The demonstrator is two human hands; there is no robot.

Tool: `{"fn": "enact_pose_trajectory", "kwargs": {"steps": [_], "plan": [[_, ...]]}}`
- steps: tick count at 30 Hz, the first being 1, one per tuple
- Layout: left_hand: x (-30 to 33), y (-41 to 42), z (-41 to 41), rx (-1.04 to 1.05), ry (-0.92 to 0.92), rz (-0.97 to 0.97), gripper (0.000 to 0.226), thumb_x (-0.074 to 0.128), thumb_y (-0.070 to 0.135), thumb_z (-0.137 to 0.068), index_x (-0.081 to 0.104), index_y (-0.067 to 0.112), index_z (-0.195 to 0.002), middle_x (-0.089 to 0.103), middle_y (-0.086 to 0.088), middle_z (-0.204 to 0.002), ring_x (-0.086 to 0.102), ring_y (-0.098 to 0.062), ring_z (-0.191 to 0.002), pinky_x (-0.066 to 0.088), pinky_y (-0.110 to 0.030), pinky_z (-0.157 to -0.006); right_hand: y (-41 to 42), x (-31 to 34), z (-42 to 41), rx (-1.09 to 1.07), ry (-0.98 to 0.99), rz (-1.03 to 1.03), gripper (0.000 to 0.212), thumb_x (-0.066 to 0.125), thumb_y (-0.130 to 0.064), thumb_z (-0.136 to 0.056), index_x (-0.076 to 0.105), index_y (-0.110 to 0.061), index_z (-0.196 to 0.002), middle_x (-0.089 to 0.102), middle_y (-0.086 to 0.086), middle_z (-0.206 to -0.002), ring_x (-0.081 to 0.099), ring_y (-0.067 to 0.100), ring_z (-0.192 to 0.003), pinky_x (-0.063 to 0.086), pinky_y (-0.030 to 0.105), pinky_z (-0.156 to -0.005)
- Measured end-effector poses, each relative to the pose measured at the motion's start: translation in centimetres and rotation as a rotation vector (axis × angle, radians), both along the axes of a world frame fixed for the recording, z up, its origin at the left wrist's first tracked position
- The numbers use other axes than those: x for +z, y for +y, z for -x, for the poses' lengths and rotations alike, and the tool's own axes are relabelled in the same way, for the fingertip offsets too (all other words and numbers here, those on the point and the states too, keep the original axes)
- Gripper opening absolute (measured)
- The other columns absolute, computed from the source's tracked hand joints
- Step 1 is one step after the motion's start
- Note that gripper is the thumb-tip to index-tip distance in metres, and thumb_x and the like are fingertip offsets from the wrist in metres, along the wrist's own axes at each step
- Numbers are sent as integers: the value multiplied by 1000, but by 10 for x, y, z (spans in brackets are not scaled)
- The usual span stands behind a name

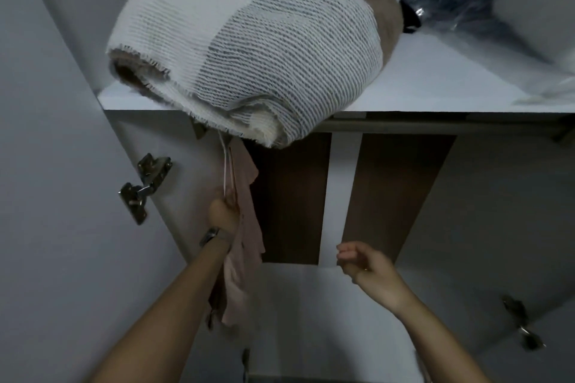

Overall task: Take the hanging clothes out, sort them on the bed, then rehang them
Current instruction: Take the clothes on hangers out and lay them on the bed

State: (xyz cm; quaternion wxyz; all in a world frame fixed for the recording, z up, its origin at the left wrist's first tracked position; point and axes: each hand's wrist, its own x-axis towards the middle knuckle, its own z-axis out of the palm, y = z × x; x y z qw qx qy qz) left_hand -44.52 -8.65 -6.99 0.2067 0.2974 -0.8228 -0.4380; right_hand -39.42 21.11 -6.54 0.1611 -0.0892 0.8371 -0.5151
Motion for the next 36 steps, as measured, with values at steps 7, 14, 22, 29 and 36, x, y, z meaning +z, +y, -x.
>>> {"fn": "enact_pose_trajectory", "kwargs": {"steps": [7, 14, 22, 29, 36], "plan": [[30, 18, -48, -259, 221, 5, 36, 45, 16, -97, 45, 14, -61, 43, 0, -55, 40, -7, -50, 27, -17, -45, -12, 6, -8, -61, -38, 125, 25, 54, -7, -92, 64, -29, -100, 70, -8, -96, 65, 10, -92, 53, 29, -88], [44, 40, -106, -671, -34, -48, 18, 58, 31, -89, 73, 23, -82, 70, 12, -70, 62, -2, -65, 48, -19, -61, 15, -1, -24, -271, 88, 184, 36, 58, -3, -89, 59, -37, -101, 65, -10, -104, 61, 10, -99, 49, 17, -82], [79, 56, -121, -1133, -187, -65, 38, 61, 64, -72, 76, 29, -71, 69, 6, -62, 58, 0, -55, 44, -18, -52, 96, -8, -41, -343, 486, -461, 65, 39, -61, -86, 34, -31, -144, 26, -10, -152, 15, 15, -142, 17, 42, -111], [84, 106, -113, -1193, -97, -14, 20, 73, 16, -76, 76, 31, -64, 71, 6, -66, 66, -3, -63, 48, -13, -57, 136, -7, -90, -441, 545, -352, 31, 37, -47, -90, 61, -28, -84, 61, -15, -82, 57, 14, -81, 45, 45, -78], [58, 193, -124, -1201, 101, 229, 10, 60, 46, -72, 69, 47, -69, 63, 21, -77, 60, -7, -71, 46, -22, -61, 173, -1, -172, -672, 555, -412, 32, 36, -50, -88, 60, -32, -78, 61, -13, -74, 52, 5, -75, 36, 30, -74]]}}
